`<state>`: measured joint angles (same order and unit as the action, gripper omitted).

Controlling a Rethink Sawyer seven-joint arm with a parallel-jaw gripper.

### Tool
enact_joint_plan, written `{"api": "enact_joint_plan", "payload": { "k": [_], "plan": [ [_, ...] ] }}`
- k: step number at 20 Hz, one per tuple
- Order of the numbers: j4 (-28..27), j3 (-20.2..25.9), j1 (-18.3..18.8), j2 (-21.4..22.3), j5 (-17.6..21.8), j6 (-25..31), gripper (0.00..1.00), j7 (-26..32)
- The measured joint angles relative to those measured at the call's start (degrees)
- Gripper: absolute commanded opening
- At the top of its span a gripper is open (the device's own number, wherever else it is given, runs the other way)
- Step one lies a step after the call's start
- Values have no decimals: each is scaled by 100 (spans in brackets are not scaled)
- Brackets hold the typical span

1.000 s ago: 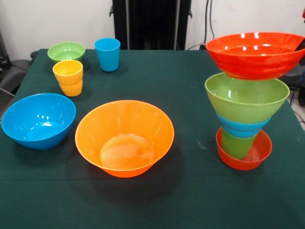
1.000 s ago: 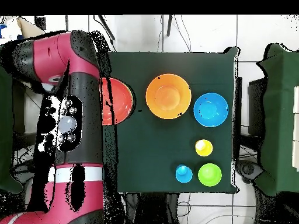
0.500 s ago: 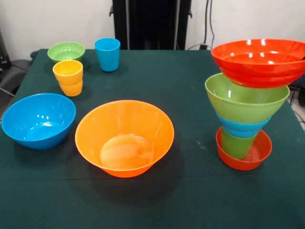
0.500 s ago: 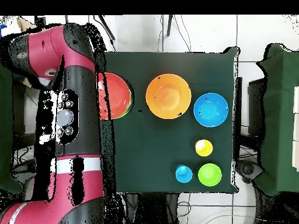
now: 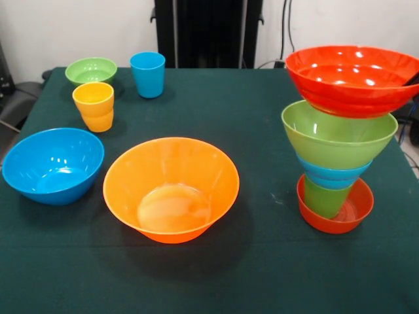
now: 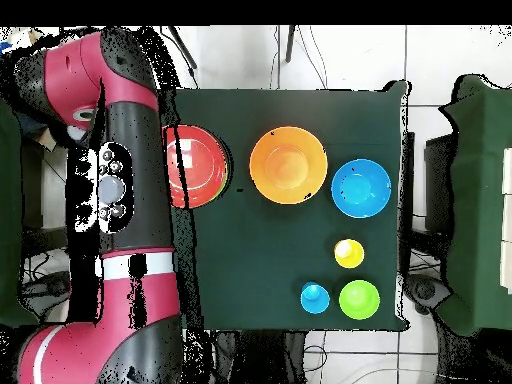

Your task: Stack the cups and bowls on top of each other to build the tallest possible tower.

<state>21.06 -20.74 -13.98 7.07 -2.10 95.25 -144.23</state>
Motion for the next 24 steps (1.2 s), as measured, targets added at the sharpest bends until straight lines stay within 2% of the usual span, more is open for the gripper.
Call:
{"api": "enact_joint_plan", "payload": {
  "k": [3, 7, 15, 24],
  "plan": [
    [-296, -100, 59, -172, -2, 380, 0, 0],
    [-522, -196, 111, -302, -5, 619, 0, 0],
    [-736, -355, 149, -428, -47, 651, 0, 0],
    [-743, -369, 150, -433, -90, 650, 0, 0]
  ]
}}
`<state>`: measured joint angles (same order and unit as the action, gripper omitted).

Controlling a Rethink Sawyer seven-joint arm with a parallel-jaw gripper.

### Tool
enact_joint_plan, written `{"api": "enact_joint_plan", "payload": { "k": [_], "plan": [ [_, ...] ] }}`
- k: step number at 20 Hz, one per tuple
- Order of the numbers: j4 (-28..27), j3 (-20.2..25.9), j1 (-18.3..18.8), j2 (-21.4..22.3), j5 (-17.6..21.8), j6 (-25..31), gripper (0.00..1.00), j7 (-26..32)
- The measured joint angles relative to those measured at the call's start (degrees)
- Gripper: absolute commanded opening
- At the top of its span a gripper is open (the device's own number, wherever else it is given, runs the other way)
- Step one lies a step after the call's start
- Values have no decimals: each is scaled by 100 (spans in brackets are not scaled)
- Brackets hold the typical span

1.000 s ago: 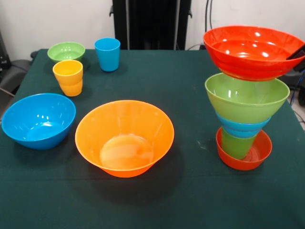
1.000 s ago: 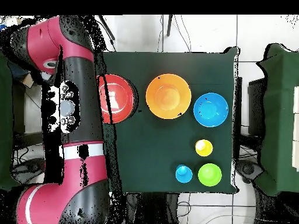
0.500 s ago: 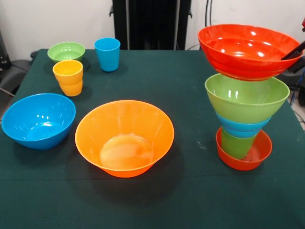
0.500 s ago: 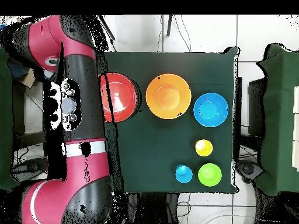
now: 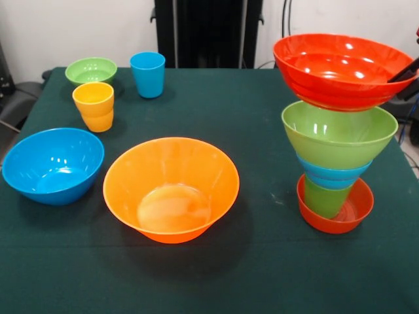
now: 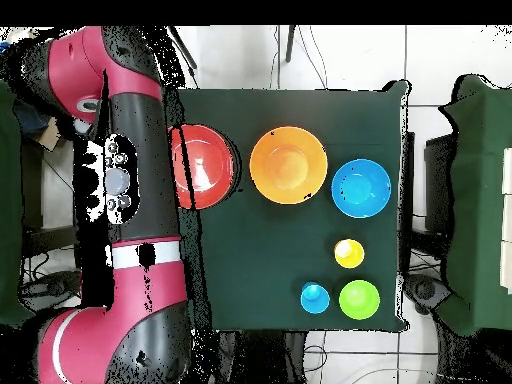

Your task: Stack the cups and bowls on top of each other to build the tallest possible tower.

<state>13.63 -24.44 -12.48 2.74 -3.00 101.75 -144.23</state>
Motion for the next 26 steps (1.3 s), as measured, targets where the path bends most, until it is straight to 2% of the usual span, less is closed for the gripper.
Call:
{"api": "enact_joint_plan", "payload": {
  "k": [26],
  "plan": [
    [0, -1, 0, -19, -94, 0, 0, 0]
  ]
}}
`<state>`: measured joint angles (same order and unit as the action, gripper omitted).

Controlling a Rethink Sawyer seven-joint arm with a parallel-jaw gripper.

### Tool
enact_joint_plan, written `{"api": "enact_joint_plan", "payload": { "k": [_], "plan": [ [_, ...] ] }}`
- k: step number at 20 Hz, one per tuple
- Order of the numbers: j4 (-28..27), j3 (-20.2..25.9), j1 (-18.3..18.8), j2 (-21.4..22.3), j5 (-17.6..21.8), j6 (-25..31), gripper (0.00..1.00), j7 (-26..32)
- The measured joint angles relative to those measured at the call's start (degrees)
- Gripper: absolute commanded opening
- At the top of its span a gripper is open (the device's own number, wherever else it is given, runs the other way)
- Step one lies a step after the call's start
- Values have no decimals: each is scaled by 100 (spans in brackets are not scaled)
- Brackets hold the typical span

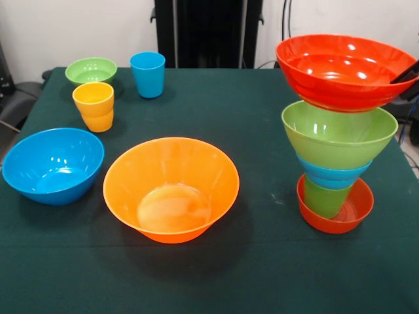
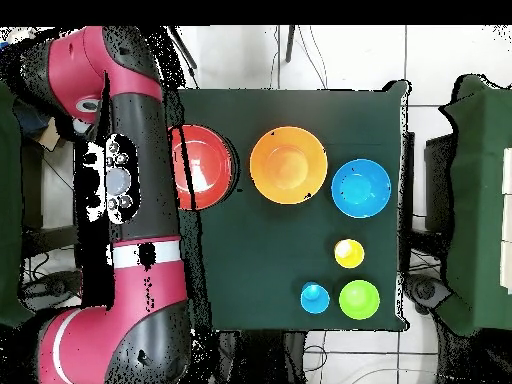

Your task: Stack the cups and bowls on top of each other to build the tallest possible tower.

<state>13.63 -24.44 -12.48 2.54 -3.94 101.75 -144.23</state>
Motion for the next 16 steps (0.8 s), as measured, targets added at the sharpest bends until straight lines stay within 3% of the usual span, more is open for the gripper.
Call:
{"api": "enact_joint_plan", "payload": {
  "k": [16],
  "plan": [
    [0, 1, 7, -31, -92, -171, 0, 0]
  ]
}}
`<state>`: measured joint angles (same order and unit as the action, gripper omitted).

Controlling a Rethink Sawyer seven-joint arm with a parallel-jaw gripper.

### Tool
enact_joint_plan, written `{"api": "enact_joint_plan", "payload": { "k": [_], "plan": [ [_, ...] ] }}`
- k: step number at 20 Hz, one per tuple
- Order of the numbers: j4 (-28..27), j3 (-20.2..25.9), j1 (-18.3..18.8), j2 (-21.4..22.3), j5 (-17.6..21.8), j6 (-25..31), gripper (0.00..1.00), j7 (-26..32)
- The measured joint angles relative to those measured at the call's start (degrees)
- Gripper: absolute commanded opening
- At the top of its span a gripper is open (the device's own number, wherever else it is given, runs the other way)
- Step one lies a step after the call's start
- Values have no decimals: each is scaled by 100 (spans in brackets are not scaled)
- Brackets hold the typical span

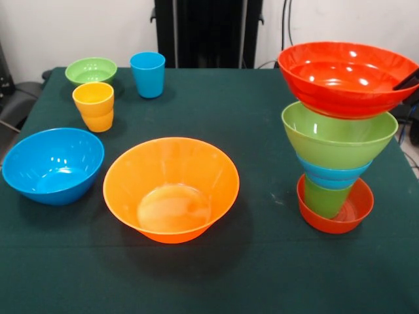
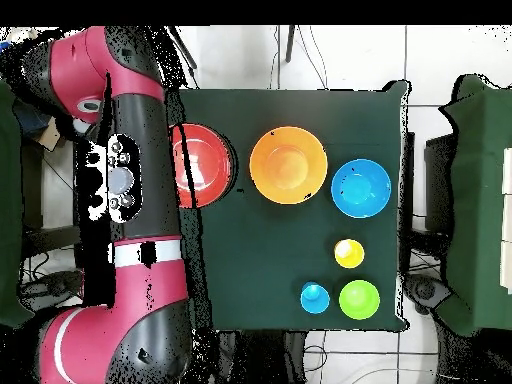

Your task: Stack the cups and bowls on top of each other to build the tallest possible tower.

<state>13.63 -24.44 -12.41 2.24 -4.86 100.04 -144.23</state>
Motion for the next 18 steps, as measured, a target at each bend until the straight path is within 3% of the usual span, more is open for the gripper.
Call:
{"api": "enact_joint_plan", "payload": {
  "k": [18],
  "plan": [
    [492, 0, 66, 442, 0, -547, 0, 0]
  ]
}}
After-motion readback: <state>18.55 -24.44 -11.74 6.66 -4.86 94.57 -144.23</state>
